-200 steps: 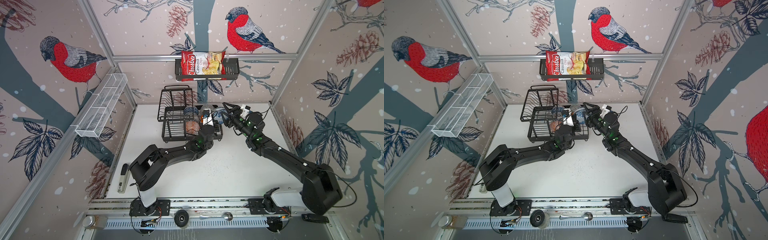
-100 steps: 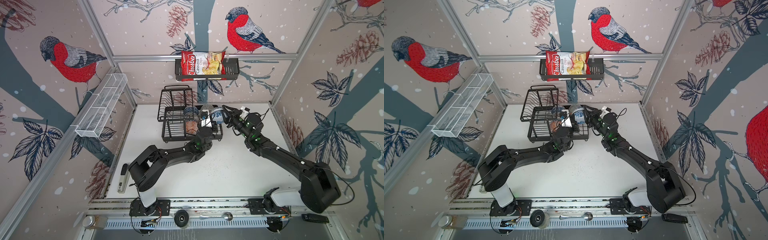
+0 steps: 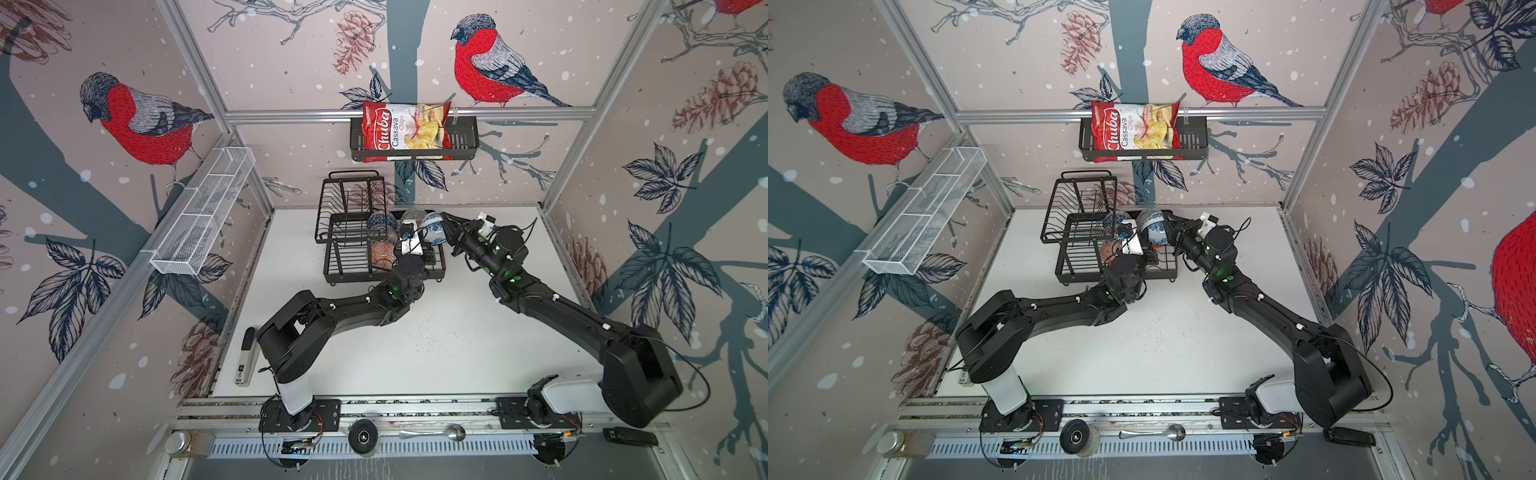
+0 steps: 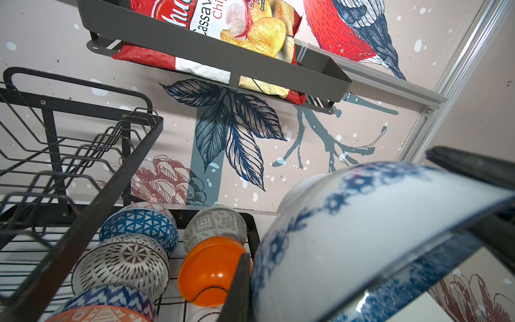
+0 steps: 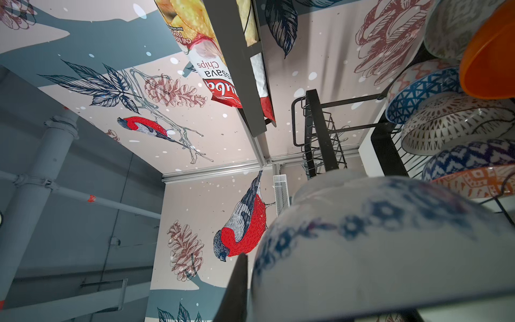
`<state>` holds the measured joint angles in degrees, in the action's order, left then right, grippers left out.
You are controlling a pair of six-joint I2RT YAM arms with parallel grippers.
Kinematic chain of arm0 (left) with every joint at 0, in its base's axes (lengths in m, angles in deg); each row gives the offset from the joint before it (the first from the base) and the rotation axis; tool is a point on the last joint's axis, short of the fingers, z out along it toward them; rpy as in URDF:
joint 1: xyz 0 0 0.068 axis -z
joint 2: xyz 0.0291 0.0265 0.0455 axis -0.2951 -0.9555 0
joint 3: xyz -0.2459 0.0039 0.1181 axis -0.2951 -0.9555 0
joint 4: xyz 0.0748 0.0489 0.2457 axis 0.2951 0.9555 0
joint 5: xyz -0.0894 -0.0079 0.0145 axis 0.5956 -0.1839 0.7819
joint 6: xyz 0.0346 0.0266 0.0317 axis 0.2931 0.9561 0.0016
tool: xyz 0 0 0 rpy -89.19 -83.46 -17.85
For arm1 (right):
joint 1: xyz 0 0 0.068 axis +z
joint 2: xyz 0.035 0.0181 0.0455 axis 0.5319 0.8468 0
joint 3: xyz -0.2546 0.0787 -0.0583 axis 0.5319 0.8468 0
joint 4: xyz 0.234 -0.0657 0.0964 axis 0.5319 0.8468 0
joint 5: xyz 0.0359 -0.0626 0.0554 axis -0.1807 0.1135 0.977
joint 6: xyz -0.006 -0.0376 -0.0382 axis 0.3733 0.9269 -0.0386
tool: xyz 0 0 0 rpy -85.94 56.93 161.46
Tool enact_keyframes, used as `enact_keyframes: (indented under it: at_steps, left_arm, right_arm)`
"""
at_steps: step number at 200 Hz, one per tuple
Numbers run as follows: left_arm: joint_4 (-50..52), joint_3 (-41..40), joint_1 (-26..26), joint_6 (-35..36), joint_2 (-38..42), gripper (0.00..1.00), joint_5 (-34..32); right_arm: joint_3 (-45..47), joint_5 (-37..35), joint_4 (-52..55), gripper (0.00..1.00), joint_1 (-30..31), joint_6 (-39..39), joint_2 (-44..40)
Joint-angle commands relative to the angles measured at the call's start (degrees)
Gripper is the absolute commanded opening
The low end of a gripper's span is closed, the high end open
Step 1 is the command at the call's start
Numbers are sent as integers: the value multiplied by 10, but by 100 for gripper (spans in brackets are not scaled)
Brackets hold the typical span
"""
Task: Load bowls into a dish rack
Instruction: Pick up the bowl from the top-right of the table.
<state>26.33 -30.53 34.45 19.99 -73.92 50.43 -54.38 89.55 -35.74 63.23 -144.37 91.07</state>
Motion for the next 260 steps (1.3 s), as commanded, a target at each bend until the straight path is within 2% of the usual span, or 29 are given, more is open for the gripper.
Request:
enact_keyframes:
  at_steps: [1, 32, 183, 228, 260]
  left_arm:
    - [-40, 5, 3, 16, 5, 0, -12]
    - [-40, 6, 5, 19, 6, 0, -14]
    - [-25, 9, 8, 26, 14, 0, -12]
    - [-24, 8, 8, 26, 14, 10, -10]
    - [-18, 7, 7, 26, 17, 28, -11]
  right_arm:
    - [4, -50, -2, 4, -5, 49, -2]
    - [10, -52, -1, 1, -4, 48, -6]
    - [19, -49, -2, 0, -3, 58, -6]
    - [22, -50, -7, 0, -3, 61, -7]
    - [20, -49, -12, 0, -3, 68, -7]
